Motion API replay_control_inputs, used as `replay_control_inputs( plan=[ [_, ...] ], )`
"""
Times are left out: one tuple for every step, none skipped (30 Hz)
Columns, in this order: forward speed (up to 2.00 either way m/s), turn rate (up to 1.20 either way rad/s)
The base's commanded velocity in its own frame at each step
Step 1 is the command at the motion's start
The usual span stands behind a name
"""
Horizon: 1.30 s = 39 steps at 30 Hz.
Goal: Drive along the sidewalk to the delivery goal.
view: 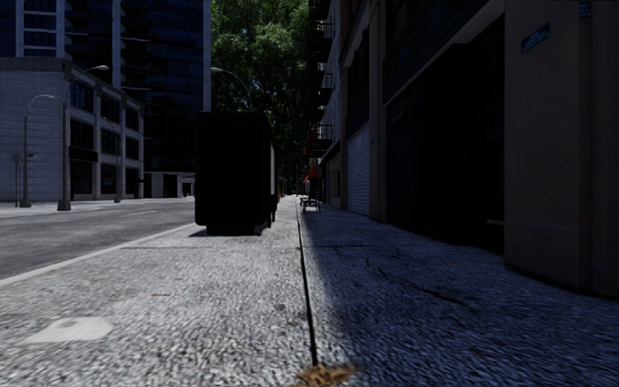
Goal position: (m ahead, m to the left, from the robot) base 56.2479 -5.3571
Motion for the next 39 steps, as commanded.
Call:
replay_control_inputs(
  plan=[
    [1.93, -0.09],
    [1.93, -0.17],
    [1.93, -0.22],
    [1.93, -0.23],
    [1.93, -0.23],
    [1.93, -0.07],
    [1.93, 0.00],
    [1.93, 0.00],
    [1.93, 0.00],
    [1.93, 0.00],
    [1.93, 0.00],
    [1.93, 0.00],
    [1.93, 0.00],
    [1.93, 0.00],
    [1.92, 0.00],
    [1.92, 0.00],
    [1.92, 0.00],
    [1.92, 0.00],
    [1.92, 0.00],
    [1.92, 0.00],
    [1.92, 0.00],
    [1.92, 0.00],
    [1.92, 0.00],
    [1.92, 0.00],
    [1.92, 0.00],
    [1.92, 0.00],
    [1.92, 0.00],
    [1.92, 0.00],
    [1.92, 0.00],
    [1.92, 0.00],
    [1.92, 0.00],
    [1.92, 0.00],
    [1.92, 0.00],
    [1.92, 0.00],
    [1.92, 0.00],
    [1.92, 0.00],
    [1.92, 0.00],
    [1.92, 0.00],
    [1.92, 0.00]
  ],
)
